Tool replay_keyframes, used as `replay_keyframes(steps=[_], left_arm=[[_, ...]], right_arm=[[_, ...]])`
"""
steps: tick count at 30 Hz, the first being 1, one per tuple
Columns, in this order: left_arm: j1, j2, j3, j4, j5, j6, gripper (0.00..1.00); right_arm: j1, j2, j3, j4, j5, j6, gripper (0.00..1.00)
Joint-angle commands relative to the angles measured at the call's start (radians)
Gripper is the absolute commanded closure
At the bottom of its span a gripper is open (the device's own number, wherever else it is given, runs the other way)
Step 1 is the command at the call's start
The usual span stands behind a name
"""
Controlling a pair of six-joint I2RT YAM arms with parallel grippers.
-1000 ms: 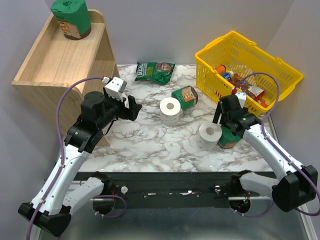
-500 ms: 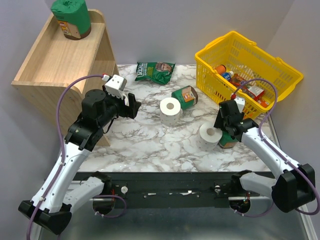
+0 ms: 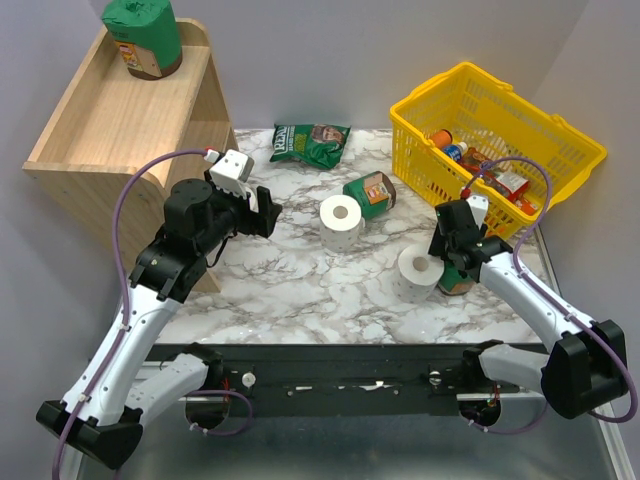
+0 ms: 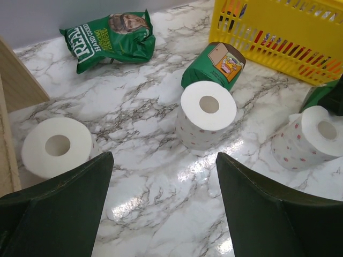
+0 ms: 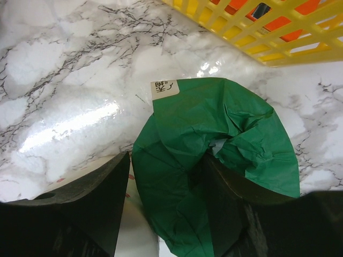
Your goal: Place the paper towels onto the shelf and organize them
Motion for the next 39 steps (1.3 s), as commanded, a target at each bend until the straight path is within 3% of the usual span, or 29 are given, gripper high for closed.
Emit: replay_keyframes(steps=[1,13,25,33,39], left_arm=[[-0.006,-0.016,0.028,-0.021,-0.019,0.011,0.12],[-0.008,-0.025,0.056,-0.07,-0.017,0.001,0.12],[-0.008,-0.061,0.065,-0.095,-0.019,-0.02,0.11],[-0.008,-0.07,0.106,-0.138,-0.022,-0.028,0.1],[-0.008,-0.065,0.177,-0.217,-0.052,-0.017,0.09]], right_arm=[[-0.002,-0.002,0.001,-0.04,0.067,0.015,0.31],[-0.008,-0.016,-0.047,0.006,0.075,0.0,0.46],[-0.007,-0.113,0.037,0.04,0.035,-0.246,0.53],[0.012,-0.239,0.135,0.066,-0.223,-0.347,0.57],[0.102,-0.271,0.24,0.056,-0.396,-0.33,0.57]])
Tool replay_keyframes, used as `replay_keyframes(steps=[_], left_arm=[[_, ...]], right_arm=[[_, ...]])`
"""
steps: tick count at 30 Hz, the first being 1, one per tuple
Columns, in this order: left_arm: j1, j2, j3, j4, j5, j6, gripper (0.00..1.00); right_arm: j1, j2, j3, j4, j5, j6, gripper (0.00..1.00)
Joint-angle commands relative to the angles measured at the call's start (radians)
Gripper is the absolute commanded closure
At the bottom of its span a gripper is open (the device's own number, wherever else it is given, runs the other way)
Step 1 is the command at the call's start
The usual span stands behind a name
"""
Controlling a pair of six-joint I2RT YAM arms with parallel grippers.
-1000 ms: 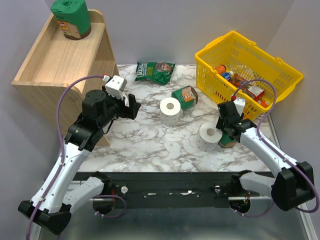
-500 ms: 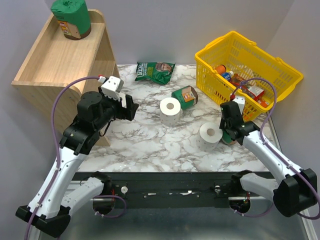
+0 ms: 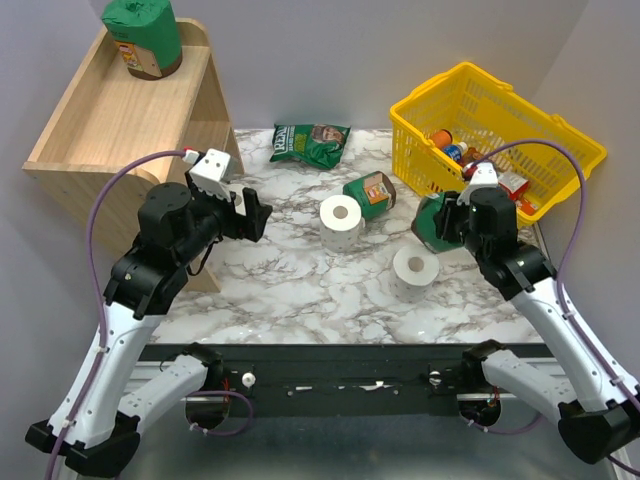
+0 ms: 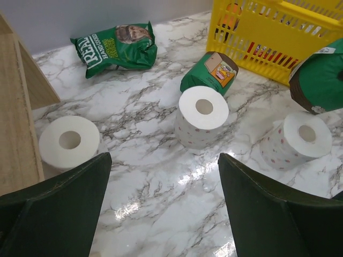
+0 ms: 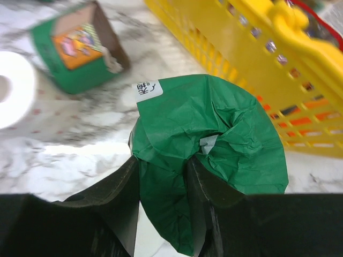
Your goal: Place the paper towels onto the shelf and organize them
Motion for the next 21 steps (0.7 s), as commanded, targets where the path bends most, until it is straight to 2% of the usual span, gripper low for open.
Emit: replay_keyframes(steps=[1,7,13,19,21], left_arm=[[-0.003,-0.01,0.08,-0.093,-0.051,0.003,0.09],[-0.003,-0.039,0.078,-0.122,-0.071,-0.009,0.09],[-0.003,-0.065,0.048,-0.148,-0.075,-0.003,0.09],[-0.003,-0.118,-0.015,-0.119,-0.134,0.012,0.09],[-0.003,-0.137,-0.034,-0.105,-0.14,0.032,0.09]], right_arm=[[0.083,-0.018,0.087,0.03,-0.165,-0.004,0.57],[0.369,0.067,0.136,-0.022,-0.018,0.062,0.57],[0.579,0.167,0.086,0.12,0.018,0.073,0.57],[0.682,0.325,0.024,0.226,0.058,0.022,0.57],[0.705,0.382,0.024,0.242,0.12,0.026,0.57]])
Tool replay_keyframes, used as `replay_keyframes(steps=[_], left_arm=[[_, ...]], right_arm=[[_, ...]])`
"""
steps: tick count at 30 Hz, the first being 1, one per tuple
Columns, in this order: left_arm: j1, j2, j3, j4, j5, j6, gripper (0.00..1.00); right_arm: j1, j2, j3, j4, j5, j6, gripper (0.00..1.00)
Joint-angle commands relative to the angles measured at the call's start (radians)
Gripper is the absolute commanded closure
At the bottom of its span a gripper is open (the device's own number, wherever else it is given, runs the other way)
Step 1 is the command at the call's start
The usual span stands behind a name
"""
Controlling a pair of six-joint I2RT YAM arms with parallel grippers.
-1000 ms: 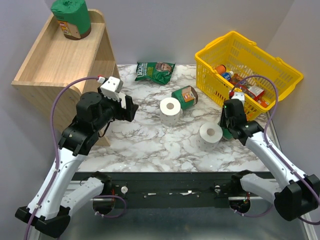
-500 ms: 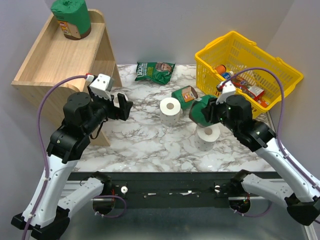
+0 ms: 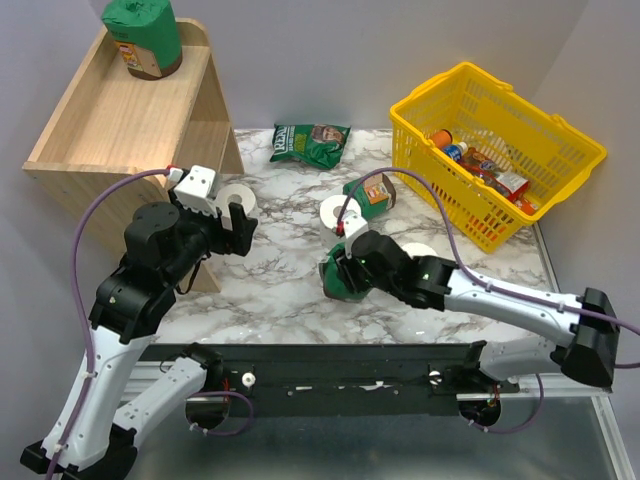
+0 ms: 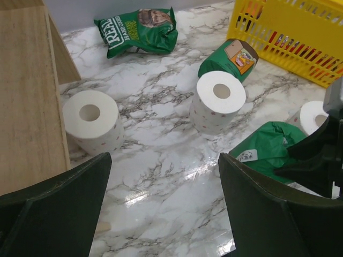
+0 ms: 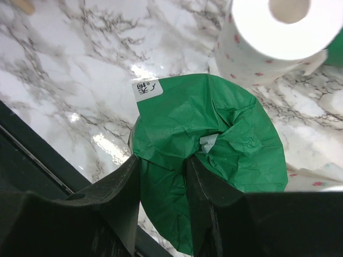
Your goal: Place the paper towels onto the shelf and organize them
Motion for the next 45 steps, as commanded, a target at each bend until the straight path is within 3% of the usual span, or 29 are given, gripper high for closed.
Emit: replay_keyframes(steps=[1,4,8,9,10,12,16,19,23,25,31,36,45], left_arm=[[-0.003,-0.066,-0.051,0.034,-0.06,0.053,0.09],[-0.003,-0.077,-0.038,0.026,-0.068,0.056,0.09],[-0.003,-0.034,0.019,-0.058,-0.048,0.082,0.05],[-0.003,-0.027,0.033,-0.073,-0.038,0.095,0.05],[-0.003,-0.02,0.056,-0.083,-0.033,0.107,0.04],[-0.003,-0.017,0.081,-0.078,-0.016,0.118,0.03],[-0.003,0.07,0.186,-0.099,0.068,0.083,0.07],[-0.005,0.111,0.167,-0.084,0.154,0.052,0.1],[-0.051,0.167,0.147,-0.041,0.162,0.034,0.12],[-0.107,0.214,0.125,-0.035,0.141,0.038,0.12],[-0.411,0.375,0.098,-0.03,-0.069,0.095,0.1],[-0.607,0.513,0.102,0.011,-0.09,0.129,0.1],[-0.671,0.654,0.062,0.109,-0.045,0.173,0.1]], right_arm=[[0.038,0.085,-0.008,0.11,0.129,-0.015,0.57],[0.043,0.119,-0.019,0.13,0.126,0.011,0.5],[0.044,0.1,0.006,0.096,0.141,0.058,0.34],[0.044,0.087,0.013,0.082,0.135,0.07,0.24],[0.043,0.053,0.024,0.07,0.132,0.074,0.19],[0.044,0.015,0.065,0.001,0.121,0.093,0.15],[0.043,-0.12,0.09,-0.131,0.126,0.146,0.14],[0.043,-0.255,0.073,-0.194,0.121,0.166,0.14],[0.044,-0.424,0.049,-0.257,0.132,0.195,0.14],[0.044,-0.511,0.03,-0.268,0.146,0.207,0.14],[0.044,-0.647,0.01,-0.32,0.198,0.245,0.14],[0.043,-0.708,0.029,-0.367,0.207,0.274,0.14],[0.044,-0.774,0.053,-0.439,0.273,0.299,0.14]])
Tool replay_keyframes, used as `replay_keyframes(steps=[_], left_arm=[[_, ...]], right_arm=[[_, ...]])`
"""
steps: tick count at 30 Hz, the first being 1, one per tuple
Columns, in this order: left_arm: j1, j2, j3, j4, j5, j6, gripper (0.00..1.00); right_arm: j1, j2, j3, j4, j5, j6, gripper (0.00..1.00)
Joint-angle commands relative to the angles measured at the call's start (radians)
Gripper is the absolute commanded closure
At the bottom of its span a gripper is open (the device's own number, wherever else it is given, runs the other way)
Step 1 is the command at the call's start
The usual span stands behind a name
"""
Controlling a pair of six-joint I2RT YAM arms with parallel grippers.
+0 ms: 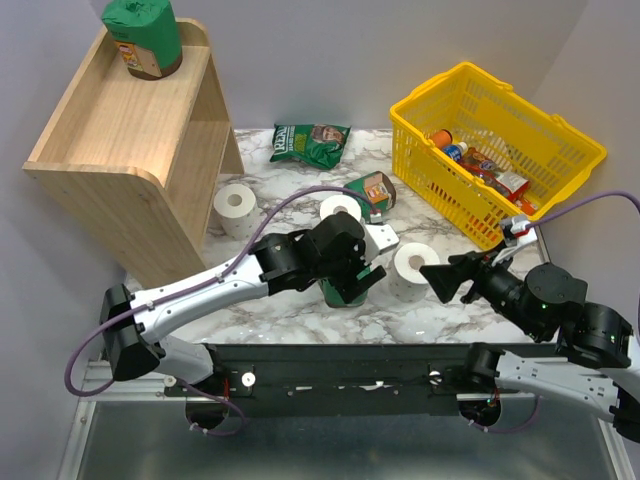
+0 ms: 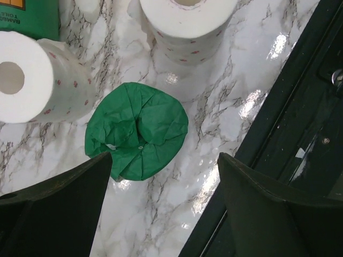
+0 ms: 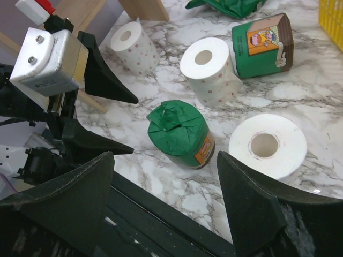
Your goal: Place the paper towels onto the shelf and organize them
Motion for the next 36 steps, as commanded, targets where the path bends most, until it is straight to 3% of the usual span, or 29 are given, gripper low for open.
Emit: replay_keyframes(steps=[1,10,16,29,36], left_arm=[[-0.008,0.061,-0.019,0.064,-0.007,0.026,0.1],[-0.008,0.2,0.004,0.064,-0.059,0.028,0.14],[-0.008,0.259,-0.004,0.064,-0.089,-0.015,0.23],[-0.008,0.28,-0.114,0.127,-0.104,-0.072,0.24],[-0.011,0.251,-0.079,0.101,-0.156,-0.078,0.46]], right_arm=[[0.004,-0.034,0.024,-0.06,0.064,0.016,0.14],[0.004,-0.069,0.03,-0.066,0.113,0.024,0.14],[0.004,-0.066,0.037,-0.069,0.118,0.016,0.14],[0.004,-0.055,0.03,-0.06,0.119,0.015,0.14],[0.004,-0.063,0.033,-0.064,0.113,0.021,0.14]])
